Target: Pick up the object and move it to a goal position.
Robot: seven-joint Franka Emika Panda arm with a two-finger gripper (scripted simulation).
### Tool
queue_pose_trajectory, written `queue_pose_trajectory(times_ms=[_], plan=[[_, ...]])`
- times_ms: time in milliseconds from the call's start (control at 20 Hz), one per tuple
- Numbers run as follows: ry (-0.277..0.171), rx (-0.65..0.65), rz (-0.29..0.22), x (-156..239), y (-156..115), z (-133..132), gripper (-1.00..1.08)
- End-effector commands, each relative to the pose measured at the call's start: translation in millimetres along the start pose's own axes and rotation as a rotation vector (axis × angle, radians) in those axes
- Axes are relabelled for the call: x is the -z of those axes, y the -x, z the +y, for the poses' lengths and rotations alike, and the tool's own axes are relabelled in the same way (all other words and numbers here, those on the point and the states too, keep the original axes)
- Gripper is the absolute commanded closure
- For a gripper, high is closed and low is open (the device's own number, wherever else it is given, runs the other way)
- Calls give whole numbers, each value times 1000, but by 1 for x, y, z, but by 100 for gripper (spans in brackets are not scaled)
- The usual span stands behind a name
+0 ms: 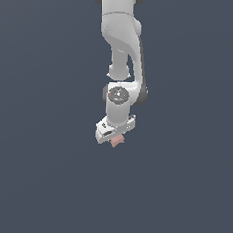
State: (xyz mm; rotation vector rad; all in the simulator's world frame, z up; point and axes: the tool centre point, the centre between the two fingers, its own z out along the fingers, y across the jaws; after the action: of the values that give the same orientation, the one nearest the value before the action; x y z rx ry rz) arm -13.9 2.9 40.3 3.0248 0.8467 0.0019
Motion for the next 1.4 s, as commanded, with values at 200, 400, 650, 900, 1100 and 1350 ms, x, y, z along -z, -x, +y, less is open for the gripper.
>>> queue_pose_trajectory(times_ms=[200,400,650,900,1100,1350], plan=[[0,0,0,2,-1,10,108],[0,0,0,6,-2,28,108],[0,0,0,12,-5,59,108],[-1,0,0,20,-9,97,108],[-1,0,0,26,-12,128,108],[-1,0,0,33,-16,161,108]])
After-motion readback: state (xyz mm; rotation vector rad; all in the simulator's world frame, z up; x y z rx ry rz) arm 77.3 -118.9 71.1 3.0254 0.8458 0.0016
